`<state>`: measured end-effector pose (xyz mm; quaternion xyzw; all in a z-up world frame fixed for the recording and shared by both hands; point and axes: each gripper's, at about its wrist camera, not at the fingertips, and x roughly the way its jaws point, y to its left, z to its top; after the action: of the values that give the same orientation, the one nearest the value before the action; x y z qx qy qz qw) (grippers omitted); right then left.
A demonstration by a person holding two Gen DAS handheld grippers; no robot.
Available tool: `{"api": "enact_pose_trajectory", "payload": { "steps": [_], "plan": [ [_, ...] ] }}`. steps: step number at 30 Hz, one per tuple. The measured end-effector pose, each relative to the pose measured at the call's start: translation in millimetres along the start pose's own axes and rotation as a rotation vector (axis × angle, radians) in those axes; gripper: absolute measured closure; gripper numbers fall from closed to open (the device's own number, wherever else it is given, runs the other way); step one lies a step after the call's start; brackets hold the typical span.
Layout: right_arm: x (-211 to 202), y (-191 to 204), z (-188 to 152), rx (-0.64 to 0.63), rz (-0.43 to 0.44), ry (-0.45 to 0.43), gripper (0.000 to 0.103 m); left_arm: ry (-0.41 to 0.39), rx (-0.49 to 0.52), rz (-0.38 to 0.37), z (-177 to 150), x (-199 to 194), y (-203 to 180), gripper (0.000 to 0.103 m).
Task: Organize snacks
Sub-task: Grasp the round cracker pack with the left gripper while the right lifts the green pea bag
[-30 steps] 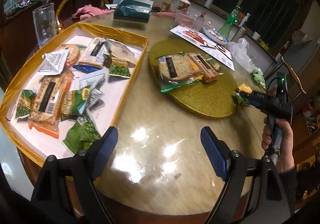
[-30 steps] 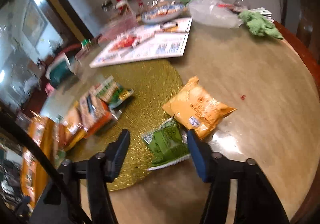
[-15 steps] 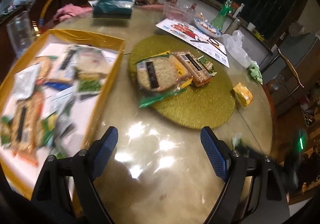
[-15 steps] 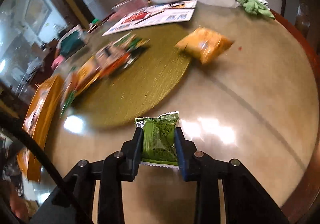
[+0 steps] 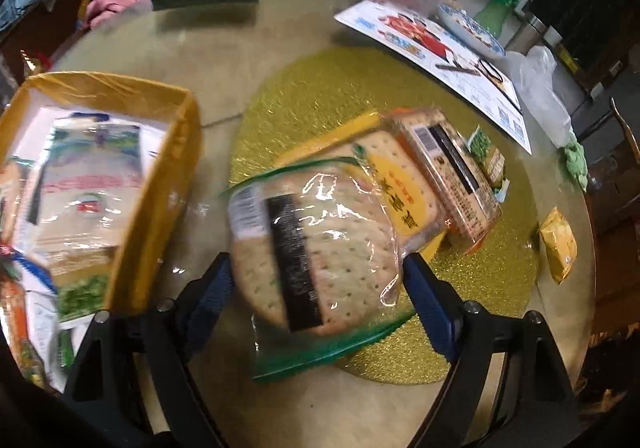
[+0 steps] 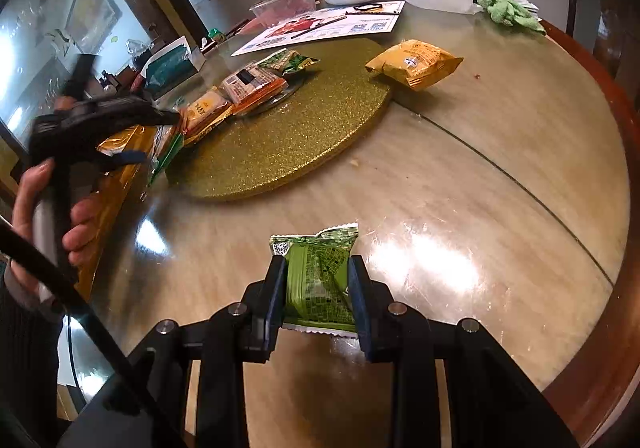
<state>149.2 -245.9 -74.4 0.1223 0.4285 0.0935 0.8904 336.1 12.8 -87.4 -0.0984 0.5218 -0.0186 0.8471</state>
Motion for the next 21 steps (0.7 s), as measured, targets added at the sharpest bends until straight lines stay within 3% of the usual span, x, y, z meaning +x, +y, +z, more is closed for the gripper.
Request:
{"api": "enact_pose_trajectory", "payload": {
  "steps": [6, 14, 17, 21],
  "plan": [
    [-4, 2, -5, -0.004, -0.014, 0.002, 0.073, -0.039, 0.034, 0.005, -48, -28, 7, 0.026],
    [-6, 10, -13, -0.004, -0.003, 0.005, 0.073, -0.059, 0.306, 0.015, -175, -81, -4, 0.026],
    [-4, 19, -15, 0.001, 0.035, 0.013, 0.074, -0.058, 0.301, -0.048, -183, -91, 0, 0.026],
    [-4, 34, -16, -0.035, 0.043, 0.017, 0.074, -0.071, 0.263, -0.054, -182, -99, 9, 0.026]
  ]
}}
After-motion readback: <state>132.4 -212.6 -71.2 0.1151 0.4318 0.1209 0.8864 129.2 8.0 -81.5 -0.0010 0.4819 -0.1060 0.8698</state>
